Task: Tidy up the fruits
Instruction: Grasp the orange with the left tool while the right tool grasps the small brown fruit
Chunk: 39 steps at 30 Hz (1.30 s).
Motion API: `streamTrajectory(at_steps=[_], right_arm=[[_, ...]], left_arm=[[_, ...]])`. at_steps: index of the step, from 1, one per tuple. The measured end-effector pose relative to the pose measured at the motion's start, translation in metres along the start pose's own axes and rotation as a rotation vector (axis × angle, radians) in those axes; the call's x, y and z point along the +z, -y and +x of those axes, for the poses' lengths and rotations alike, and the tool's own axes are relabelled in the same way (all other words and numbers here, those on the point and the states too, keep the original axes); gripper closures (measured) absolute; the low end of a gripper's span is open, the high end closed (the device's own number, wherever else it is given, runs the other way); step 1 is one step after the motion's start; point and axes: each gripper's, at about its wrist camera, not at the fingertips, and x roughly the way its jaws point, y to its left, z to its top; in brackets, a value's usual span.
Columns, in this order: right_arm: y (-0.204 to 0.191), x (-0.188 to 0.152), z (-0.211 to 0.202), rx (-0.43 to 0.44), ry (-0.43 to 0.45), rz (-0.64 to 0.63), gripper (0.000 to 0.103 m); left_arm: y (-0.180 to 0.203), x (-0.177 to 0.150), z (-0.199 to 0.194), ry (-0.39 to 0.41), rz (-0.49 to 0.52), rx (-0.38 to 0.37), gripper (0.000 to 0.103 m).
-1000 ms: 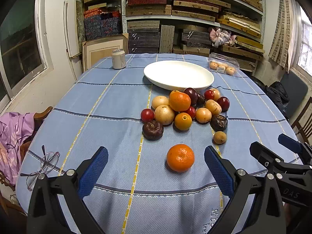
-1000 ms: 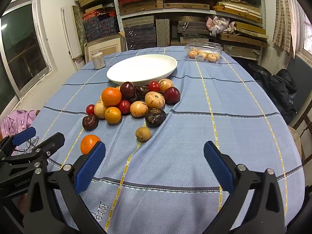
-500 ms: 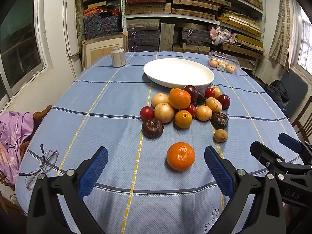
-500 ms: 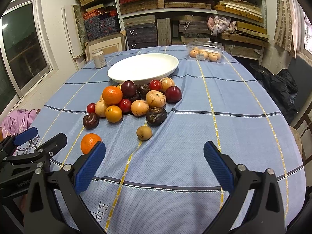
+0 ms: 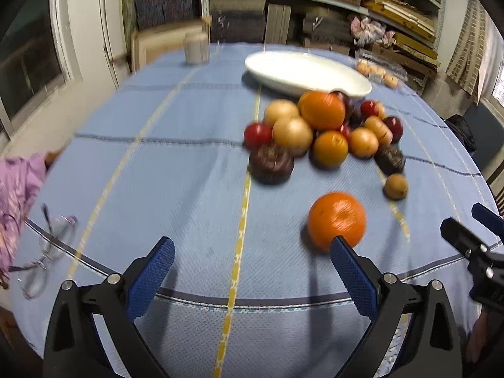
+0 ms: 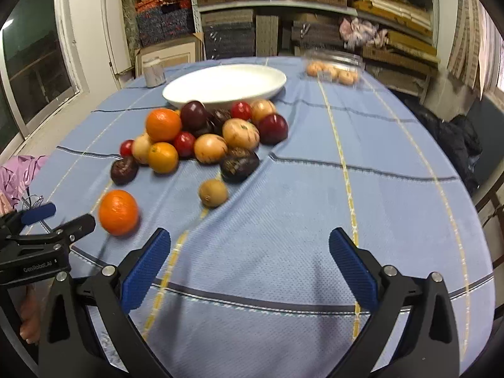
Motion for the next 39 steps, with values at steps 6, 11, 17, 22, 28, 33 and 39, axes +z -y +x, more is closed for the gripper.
streamTrajectory(at_steps=[6,11,17,22,28,33,39], right_arm=[[0.007,0.007,0.017,0.033,-0.021,0.013,0.004],[0.020,0.017,0.019,0.040,0.000,0.046,0.004],[0.038,0.020,0.026,0.103,-0.008,0.132,0.023],[0.044,0.020,0.032,0.146,-0.026,0.168,0.023],[0.044,0.020,0.034,0.173,-0.034,0.169,0.023],[0.049,0.020,0.036,0.195,-0.038,0.194,0.023],[0.047,0.019,0.034,0.187,-0.027,0.176,0.023]], left_arm=[[0.015,0.008,0.011,-0.016,0.044,-0.090,0.003],[0.041,0.013,0.021,-0.050,0.113,-0.168,0.003],[0.058,0.027,0.037,-0.062,0.140,-0.181,0.003],[0.064,0.027,0.047,-0.077,0.153,-0.169,0.013],[0.072,0.023,0.043,-0.053,0.201,-0.150,0.031],[0.069,0.018,0.039,-0.052,0.208,-0.159,0.031],[0.059,0.020,0.037,-0.030,0.155,-0.157,0.055]])
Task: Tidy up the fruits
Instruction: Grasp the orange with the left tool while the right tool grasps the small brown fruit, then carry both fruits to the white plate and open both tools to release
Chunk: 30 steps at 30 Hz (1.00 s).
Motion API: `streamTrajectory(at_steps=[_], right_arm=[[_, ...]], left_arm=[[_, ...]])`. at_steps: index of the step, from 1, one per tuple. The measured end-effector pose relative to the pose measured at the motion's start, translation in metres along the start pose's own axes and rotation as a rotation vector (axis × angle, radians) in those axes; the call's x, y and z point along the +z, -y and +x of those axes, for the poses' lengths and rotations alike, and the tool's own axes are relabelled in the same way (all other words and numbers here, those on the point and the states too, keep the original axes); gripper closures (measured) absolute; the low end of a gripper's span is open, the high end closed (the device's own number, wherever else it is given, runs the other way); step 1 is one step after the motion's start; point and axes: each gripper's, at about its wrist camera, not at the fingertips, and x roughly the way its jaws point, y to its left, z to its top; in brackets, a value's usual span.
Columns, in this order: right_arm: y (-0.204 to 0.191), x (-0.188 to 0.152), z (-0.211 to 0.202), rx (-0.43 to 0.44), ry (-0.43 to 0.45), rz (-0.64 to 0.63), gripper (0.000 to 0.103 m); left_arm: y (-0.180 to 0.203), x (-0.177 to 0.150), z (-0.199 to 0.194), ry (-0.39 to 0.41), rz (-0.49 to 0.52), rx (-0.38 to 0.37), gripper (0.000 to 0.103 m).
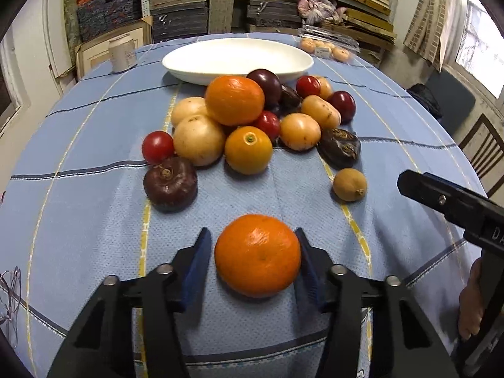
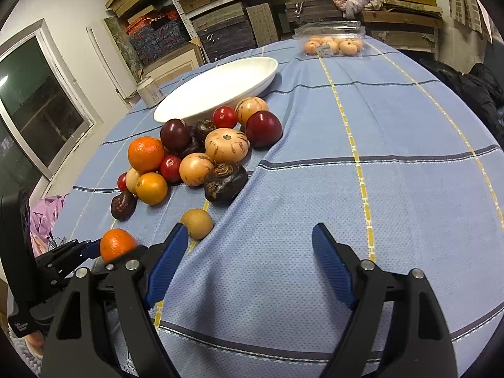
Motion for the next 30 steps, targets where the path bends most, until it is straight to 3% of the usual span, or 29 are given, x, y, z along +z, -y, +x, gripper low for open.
streamTrajectory(at_steps=[5,9,13,20,30], right_arm=[[-0.005,-0.001,0.000,-0.024,0.011,-0.030,0.024],[-0.018,-0.004,0.006,-0.051,-0.017,-0.099,0.040],[-0.038,-0.003,0.017,-0.079,-0.050,-0.183,0.041],[-0.062,0.000,0.040,-0.054,-0.119,-0.222,0.064],[-0.066,0.004,0.053,-0.075,-0.124,-0.215,0.072]], left_arm=[[-0.001,-0.003,-0.004,0.005,0.001,-0.008,0.057],[-0.014,-0.007,-0.012,0.022,-0.043,-0.001,0.057],[-0.035,-0.008,-0.018,0.051,-0.078,0.052,0.057],[-0.047,-0.010,-0.023,0.069,-0.102,-0.019,0.057],[-0.048,-0.012,-0.023,0.078,-0.102,-0.073,0.057]])
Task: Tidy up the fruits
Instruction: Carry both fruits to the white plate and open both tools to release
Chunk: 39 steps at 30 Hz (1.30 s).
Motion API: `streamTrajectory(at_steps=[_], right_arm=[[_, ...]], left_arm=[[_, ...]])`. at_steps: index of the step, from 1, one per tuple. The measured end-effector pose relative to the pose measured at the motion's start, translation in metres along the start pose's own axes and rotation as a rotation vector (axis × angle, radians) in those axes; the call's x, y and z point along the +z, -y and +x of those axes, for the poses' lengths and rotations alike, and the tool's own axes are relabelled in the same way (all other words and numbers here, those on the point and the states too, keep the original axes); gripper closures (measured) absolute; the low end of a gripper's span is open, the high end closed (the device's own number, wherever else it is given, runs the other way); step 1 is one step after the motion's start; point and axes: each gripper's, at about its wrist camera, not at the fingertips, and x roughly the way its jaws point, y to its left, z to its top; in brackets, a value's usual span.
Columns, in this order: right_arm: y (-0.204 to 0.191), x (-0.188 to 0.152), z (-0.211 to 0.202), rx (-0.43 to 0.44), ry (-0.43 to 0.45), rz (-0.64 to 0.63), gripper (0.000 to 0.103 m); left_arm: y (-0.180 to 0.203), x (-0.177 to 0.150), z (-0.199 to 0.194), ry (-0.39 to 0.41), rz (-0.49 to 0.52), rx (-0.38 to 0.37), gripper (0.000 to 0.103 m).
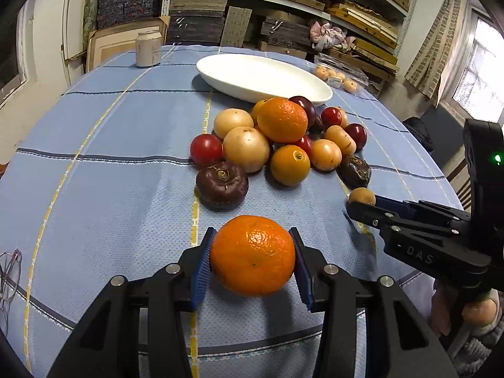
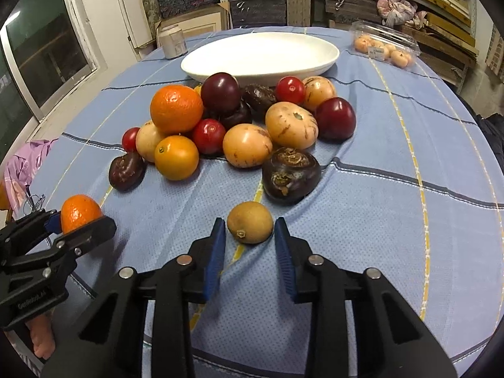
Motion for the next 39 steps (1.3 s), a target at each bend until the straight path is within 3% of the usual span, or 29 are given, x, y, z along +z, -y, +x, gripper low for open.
streamTrajectory(at_steps=[9,20,24,27,31,39], right_arm=[[0.002,0.002,-0.005,-0.018,0.032,-0.002,0.072],[0.013,0.004,0.001,0.058,0.023,0.045,0.075],[0.016,0.009,-0.021,0.106,0.058,0.040,0.075],[0.022,0.033,-0.040,0.116,0.106,0.038,0.075],[0.029,0.092,-0.048,0.081,0.183,0.021,0.075],[0.044,0.168,0.030,0.062,0.101,0.057,0.075]], left_arm=[[0.003,0.000,0.002,-0.011,0.012,0.021,0.057],[0.003,0.002,0.006,-0.032,0.010,0.043,0.057],[0.002,0.011,0.008,-0.051,0.011,0.035,0.057],[0.004,0.035,0.003,-0.016,0.032,0.062,0.057],[0.012,0.092,0.003,0.044,0.064,0.076,0.057],[0.014,0.180,0.077,-0.006,0.054,0.099,0.057]])
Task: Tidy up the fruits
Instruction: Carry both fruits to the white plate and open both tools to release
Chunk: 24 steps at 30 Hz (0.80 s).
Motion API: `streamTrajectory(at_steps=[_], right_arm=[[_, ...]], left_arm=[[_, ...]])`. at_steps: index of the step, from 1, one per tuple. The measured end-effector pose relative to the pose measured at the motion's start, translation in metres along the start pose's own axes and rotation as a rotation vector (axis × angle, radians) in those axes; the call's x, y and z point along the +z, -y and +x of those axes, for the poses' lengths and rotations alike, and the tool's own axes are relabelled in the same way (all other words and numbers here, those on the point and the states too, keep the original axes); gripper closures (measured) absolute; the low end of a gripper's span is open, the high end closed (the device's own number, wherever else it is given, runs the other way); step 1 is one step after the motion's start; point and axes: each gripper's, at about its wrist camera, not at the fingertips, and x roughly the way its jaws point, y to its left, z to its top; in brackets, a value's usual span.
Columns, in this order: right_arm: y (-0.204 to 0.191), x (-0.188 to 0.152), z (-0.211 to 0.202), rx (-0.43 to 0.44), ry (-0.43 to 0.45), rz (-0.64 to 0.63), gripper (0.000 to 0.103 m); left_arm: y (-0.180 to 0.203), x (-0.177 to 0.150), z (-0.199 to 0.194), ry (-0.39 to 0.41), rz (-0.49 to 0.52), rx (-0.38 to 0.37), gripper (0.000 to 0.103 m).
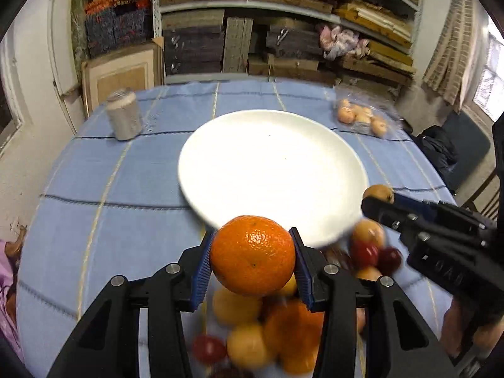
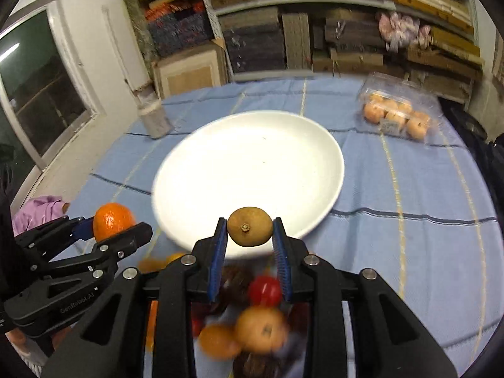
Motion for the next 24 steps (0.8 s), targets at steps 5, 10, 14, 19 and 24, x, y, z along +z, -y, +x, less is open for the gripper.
streamTrajectory(at_steps=[5,10,14,19,24], right_arm=[[0.017,0.010,0.048,-0.015,-0.066,0.029,0.075],[0.017,0.005,0.061,-0.068,-0.075,-0.023,0.074],[0.016,0.006,0.058,-0.073,-0.063,-0.025,0.067],[0.017,0.012,0.018,-0.070,0.032,-0.003,0.067],[0.012,0.007,-0.066,-0.043,0.242,0.032,0.030]], left_arm=[[-0.012,0.021,0.048,-0.058,-0.037,-0.004,0.057],[-0.015,0.025,0.074,-0.087,-0.049,-0.015,0.057],[-0.008,0.023,0.075,-0.087,-0.012,-0.004,0.056],[-0.014,0.024,0.041,-0.024,-0.033,-0.004,0.053],[-0.032,0.012,-0.018,0.070,-0.108,0.000,0.032]])
